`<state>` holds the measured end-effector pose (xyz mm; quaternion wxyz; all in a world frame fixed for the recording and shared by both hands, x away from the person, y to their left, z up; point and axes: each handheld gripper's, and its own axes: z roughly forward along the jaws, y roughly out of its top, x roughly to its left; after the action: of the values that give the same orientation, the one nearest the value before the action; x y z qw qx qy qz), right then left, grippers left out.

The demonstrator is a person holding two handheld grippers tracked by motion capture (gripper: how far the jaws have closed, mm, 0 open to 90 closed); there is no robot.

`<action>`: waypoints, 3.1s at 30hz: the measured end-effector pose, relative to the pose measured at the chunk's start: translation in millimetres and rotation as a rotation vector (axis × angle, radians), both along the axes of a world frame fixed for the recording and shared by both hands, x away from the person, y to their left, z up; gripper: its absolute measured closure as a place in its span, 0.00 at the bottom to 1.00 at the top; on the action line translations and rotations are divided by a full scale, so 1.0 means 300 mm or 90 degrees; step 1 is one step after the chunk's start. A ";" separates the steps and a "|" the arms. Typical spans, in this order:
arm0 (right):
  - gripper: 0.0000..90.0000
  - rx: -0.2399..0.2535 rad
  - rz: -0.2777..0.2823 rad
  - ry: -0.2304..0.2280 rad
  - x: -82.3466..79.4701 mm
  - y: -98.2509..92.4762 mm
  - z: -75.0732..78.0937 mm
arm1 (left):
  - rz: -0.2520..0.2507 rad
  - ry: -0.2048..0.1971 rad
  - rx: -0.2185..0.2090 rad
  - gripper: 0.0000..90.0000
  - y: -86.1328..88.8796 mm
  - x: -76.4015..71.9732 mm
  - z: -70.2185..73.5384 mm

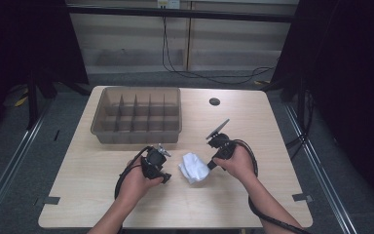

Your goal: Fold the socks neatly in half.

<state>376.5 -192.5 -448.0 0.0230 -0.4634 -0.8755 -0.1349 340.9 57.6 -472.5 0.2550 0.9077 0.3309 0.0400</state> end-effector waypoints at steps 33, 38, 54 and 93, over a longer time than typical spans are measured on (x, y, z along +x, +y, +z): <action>0.71 -0.007 0.047 -0.031 -0.004 0.143 -0.008 | 0.053 0.048 -0.037 0.54 -0.015 0.031 0.126; 0.66 -0.010 0.037 -0.038 -0.013 0.109 -0.012 | 0.068 0.069 -0.035 0.49 -0.033 0.046 0.113; 0.55 -0.012 0.014 -0.061 -0.036 0.027 -0.026 | 0.098 0.116 -0.029 0.42 -0.061 0.062 0.034; 0.32 -0.014 -0.017 -0.165 -0.063 -0.084 -0.094 | 0.068 0.172 0.020 0.79 -0.050 0.098 0.069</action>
<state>357.5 -217.7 -476.1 -0.0974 -0.4537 -0.8664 -0.1844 370.1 42.6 -451.7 0.1917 0.8898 0.4091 -0.0637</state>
